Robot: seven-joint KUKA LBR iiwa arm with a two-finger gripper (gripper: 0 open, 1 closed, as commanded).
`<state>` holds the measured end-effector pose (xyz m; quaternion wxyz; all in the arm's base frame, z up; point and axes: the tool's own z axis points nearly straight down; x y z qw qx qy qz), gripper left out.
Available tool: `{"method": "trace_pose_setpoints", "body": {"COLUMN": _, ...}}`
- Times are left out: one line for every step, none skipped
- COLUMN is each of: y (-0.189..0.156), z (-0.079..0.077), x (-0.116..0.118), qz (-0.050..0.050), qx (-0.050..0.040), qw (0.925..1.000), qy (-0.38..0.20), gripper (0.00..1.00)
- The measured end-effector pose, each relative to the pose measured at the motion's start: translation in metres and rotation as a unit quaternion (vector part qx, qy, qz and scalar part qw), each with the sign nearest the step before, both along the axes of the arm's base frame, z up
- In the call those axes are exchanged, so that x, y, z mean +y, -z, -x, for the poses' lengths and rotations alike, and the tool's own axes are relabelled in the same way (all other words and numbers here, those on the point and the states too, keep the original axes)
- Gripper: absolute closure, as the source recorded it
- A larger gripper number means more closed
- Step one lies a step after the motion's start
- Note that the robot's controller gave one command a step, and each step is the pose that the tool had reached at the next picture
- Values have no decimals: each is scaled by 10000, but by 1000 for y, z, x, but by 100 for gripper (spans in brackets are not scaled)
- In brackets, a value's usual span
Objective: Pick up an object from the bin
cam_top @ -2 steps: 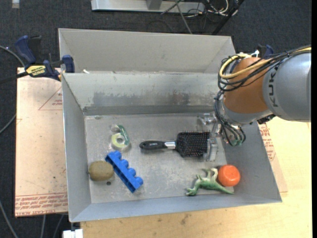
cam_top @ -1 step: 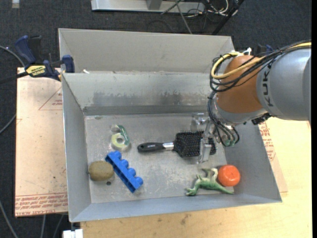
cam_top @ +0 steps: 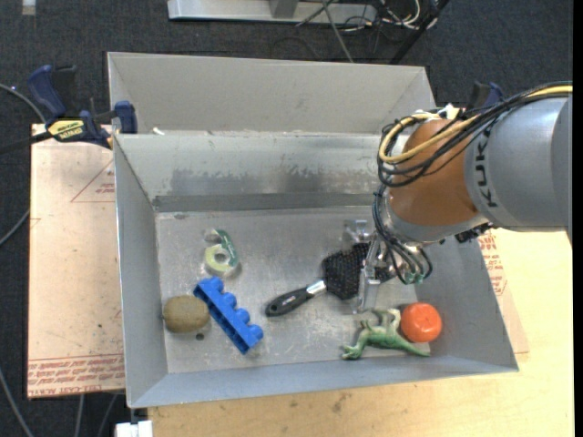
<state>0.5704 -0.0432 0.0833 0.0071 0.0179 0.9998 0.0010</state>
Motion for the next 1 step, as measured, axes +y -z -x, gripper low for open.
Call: {"method": "trace_pose_setpoints", "body": {"y": -57, "z": -22, "x": 40, "qz": 4, "qx": 54, "qw": 10000, "qy": -76, "gripper": 100}}
